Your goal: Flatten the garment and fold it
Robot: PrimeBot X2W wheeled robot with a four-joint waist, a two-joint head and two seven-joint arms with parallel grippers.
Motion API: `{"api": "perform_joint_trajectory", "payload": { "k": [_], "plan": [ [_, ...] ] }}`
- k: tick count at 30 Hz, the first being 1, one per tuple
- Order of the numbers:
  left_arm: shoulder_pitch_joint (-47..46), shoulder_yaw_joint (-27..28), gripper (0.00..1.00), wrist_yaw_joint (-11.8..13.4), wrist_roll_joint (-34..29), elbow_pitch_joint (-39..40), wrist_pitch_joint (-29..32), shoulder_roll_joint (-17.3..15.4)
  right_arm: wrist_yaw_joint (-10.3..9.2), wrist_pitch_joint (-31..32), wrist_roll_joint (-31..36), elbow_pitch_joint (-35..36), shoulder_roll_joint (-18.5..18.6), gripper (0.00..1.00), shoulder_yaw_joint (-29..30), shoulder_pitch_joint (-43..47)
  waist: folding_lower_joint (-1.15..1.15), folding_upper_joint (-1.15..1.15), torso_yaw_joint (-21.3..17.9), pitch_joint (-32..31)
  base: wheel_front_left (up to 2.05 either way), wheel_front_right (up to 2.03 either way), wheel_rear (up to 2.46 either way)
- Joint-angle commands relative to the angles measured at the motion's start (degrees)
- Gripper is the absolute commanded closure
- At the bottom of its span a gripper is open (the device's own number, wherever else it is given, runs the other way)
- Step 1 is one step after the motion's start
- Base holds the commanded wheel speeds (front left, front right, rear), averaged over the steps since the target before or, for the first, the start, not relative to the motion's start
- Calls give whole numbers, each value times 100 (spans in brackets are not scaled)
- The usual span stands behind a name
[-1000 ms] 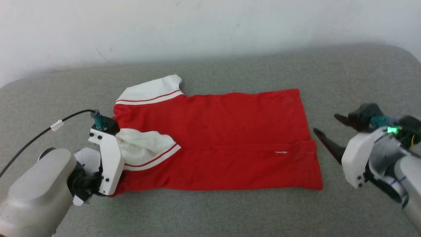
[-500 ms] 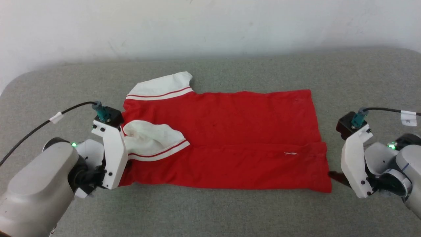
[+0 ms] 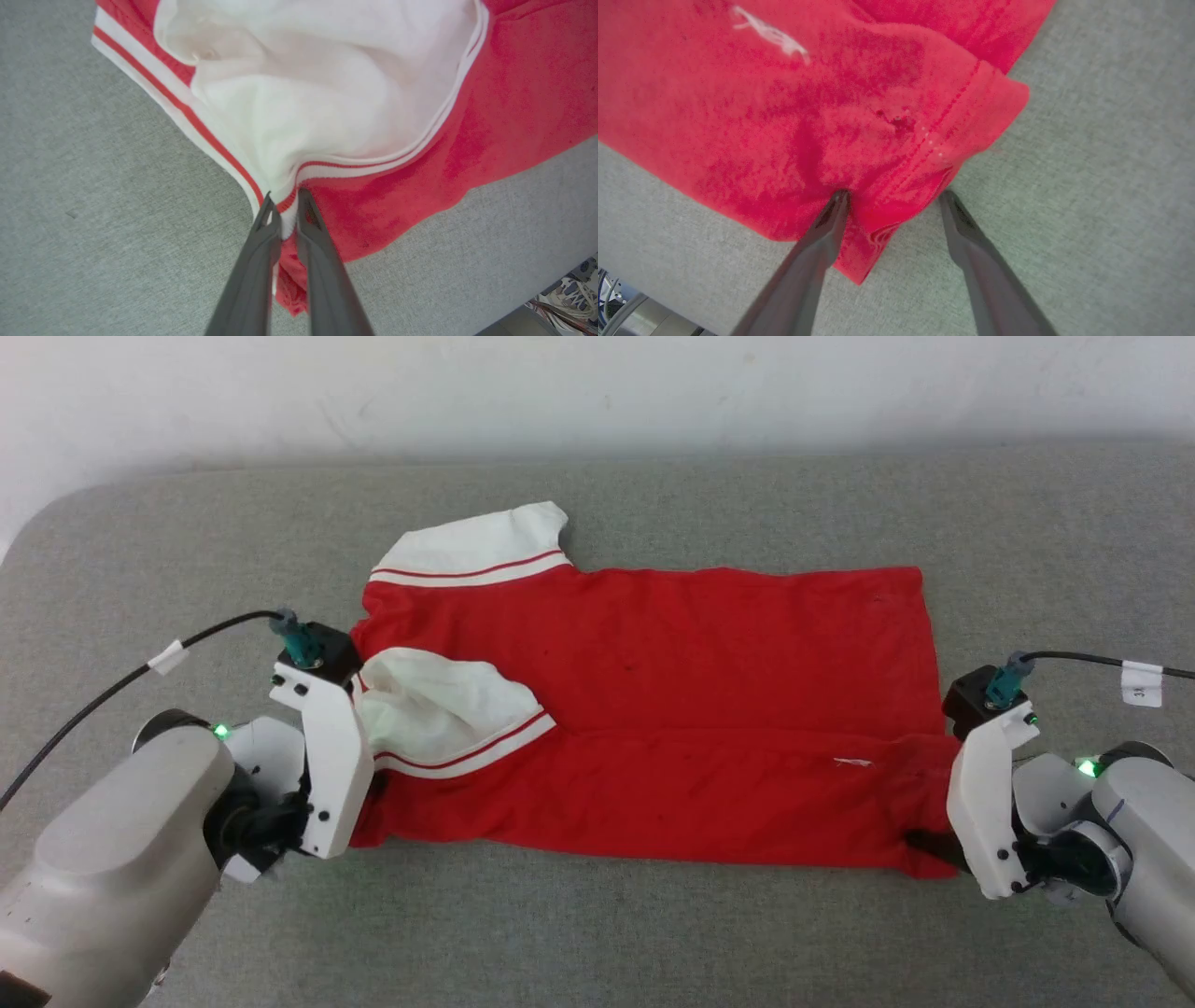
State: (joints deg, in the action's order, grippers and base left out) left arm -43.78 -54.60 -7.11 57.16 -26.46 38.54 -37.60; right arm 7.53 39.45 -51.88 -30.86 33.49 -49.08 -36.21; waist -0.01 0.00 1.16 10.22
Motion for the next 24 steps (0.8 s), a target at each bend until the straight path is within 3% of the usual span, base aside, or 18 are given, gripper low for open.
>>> {"api": "perform_joint_trajectory", "payload": {
  "k": [1, 12, 24],
  "plan": [
    [-19, -29, 100, -37, 41, -47, -50, 15, -4, -138, -59, -69, -229, 100, -241, 182, 1, 0, -15, -18, 0, 0, 0],
    [224, -49, 100, -37, 266, -109, -348, -191, -4, -877, -501, 638, 508, 100, -452, -122, 1, 0, -137, -558, 0, 0, 0],
    [1042, -301, 100, -12, 438, 1055, -453, -971, -4, -1194, -884, 1917, 1686, 100, -565, 428, 1, 0, -103, -1069, 0, 0, 0]
  ]
}}
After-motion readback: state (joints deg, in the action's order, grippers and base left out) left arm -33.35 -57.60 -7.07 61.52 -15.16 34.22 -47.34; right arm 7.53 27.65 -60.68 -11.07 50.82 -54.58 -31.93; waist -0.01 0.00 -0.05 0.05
